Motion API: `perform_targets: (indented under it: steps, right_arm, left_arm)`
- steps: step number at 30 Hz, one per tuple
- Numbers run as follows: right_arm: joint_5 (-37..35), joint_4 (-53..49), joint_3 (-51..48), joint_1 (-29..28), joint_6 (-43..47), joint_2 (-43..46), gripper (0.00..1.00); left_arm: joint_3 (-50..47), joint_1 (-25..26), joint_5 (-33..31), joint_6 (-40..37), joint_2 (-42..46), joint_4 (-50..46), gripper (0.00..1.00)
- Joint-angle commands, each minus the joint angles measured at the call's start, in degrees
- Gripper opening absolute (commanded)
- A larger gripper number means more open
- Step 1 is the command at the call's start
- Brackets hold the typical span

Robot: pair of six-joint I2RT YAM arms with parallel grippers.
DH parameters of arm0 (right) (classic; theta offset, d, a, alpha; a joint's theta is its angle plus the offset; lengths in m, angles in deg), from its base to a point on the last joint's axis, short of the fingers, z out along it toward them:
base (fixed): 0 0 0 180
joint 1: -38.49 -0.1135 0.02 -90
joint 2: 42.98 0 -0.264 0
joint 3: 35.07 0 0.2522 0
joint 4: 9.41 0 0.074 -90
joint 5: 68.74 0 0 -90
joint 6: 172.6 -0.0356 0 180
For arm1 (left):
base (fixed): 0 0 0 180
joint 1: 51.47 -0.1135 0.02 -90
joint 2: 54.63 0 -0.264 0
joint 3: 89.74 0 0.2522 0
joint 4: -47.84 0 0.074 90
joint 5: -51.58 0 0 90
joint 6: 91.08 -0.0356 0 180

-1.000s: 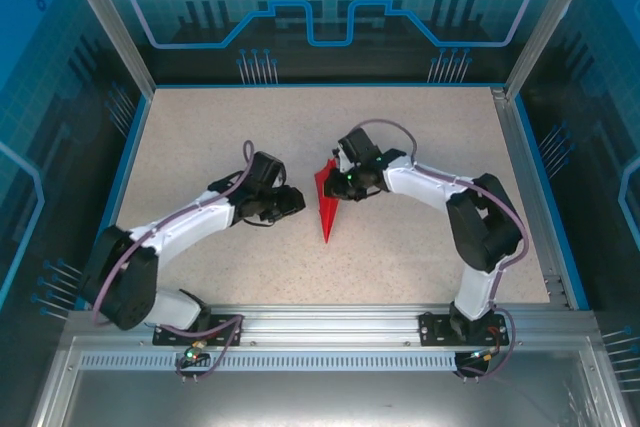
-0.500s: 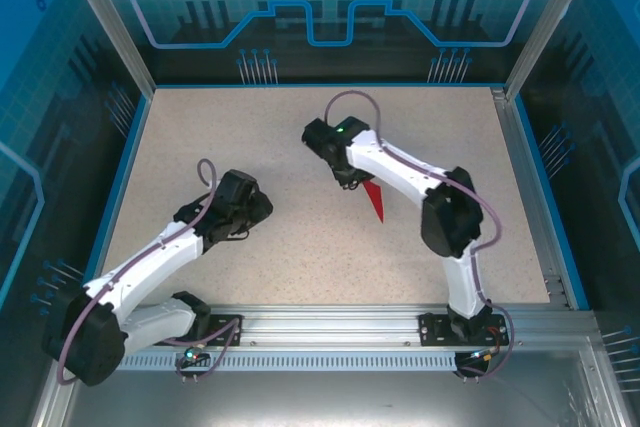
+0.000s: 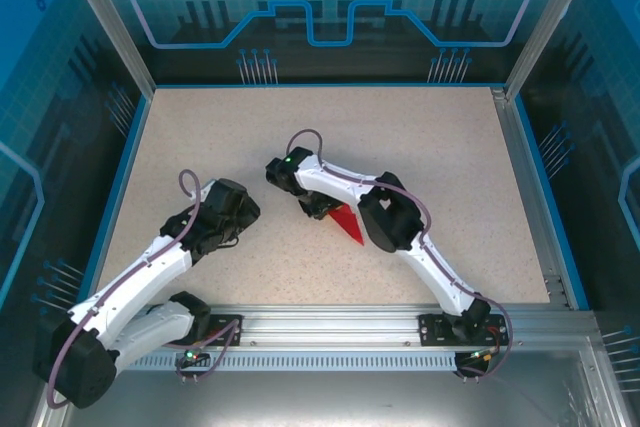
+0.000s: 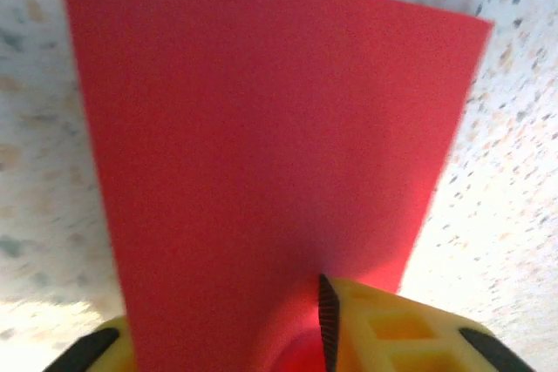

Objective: Fold a paper plane with a square sheet of paper (pick it up from the middle)
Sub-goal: Turn over the paper at the center of the table.

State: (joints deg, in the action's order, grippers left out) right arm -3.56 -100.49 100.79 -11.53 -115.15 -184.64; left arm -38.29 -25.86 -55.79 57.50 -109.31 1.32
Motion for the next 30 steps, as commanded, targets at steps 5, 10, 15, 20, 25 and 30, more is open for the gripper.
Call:
perform_targets:
  steps: [5, 10, 15, 20, 25, 30]
  right_arm:
    - [25.77, 25.04, -18.28, 2.75, 0.41, 20.78, 0.66]
    - [37.81, 39.9, -34.42, 8.78, -0.22, 33.31, 0.74]
    - [46.94, 47.25, -44.02, 14.76, 0.31, 37.14, 0.52]
    - [52.93, 50.95, -46.9, 17.5, 1.84, 34.7, 0.32]
    - [53.12, 53.27, -46.3, 19.84, 0.69, 28.79, 0.28]
    - [50.5, 56.32, -47.57, 21.36, -3.04, 24.92, 0.26]
  left_arm:
    - [-0.13, -0.62, -0.78, 0.04, 0.1, -1.09, 0.62]
    - [-0.76, -0.69, 0.0, 0.3, -0.34, -0.56, 0.63]
    - [-0.63, -0.82, 2.25, -0.4, -1.96, 1.38, 0.65]
    - [1.17, -0.81, 7.06, -3.17, -6.63, 4.81, 0.66]
    - [3.89, -0.84, 13.5, -5.12, -13.42, 7.56, 0.66]
    - [5.77, -0.75, 17.78, -5.83, -18.58, 8.84, 0.65]
